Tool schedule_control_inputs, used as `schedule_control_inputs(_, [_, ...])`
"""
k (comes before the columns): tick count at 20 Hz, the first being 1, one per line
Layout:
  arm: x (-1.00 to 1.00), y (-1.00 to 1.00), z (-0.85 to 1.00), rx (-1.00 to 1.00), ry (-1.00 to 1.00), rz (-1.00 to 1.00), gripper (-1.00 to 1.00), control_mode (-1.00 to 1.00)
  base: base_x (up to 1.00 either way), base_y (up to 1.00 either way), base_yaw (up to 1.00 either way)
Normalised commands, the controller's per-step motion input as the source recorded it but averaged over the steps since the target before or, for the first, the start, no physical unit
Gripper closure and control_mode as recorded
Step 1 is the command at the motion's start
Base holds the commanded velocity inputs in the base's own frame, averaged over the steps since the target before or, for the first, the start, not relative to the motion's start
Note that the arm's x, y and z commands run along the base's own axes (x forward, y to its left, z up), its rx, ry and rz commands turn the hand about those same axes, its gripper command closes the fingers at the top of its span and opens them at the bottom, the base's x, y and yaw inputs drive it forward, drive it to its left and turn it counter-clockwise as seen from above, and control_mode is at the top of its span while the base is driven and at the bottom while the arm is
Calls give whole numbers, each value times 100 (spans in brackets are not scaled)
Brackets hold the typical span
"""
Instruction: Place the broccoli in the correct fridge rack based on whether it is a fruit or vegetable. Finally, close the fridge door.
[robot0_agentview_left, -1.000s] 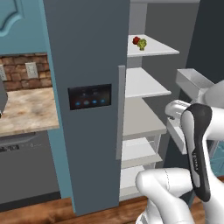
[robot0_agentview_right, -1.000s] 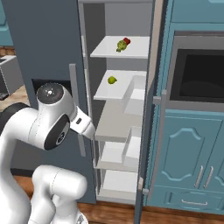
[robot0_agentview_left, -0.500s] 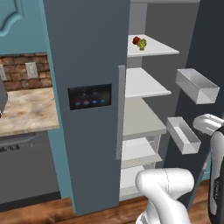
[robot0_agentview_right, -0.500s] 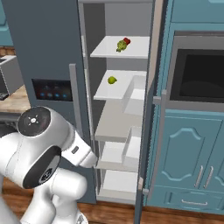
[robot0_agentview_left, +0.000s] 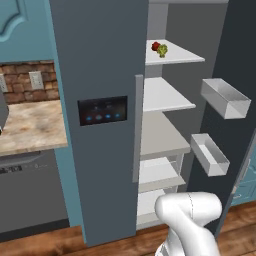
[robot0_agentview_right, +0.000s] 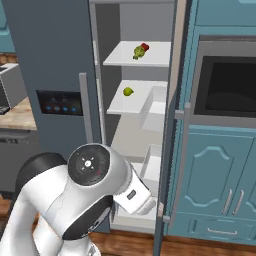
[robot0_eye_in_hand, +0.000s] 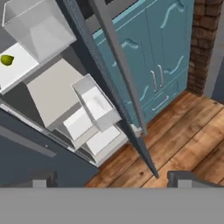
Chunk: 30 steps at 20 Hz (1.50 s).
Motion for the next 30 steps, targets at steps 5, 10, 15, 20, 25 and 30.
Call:
schedule_control_inputs(5, [10,-90,-2,0,-4,24,-100,-100,0,0,0])
schedule_control_inputs(10, [1,-70,0,0,0,24,-100,-100,0,0,0])
schedule_control_inputs(15, [55,-40,-36,-1,0,16,-100,-100,0,0,0])
schedule_control_inputs(20, [69,-28,-54,0,-1,11,-100,-100,0,0,0])
schedule_control_inputs(25, [59,-45,-25,0,-1,11,-100,-100,0,0,0])
schedule_control_inputs(30, [73,-45,-27,0,-1,9,-100,-100,0,0,0])
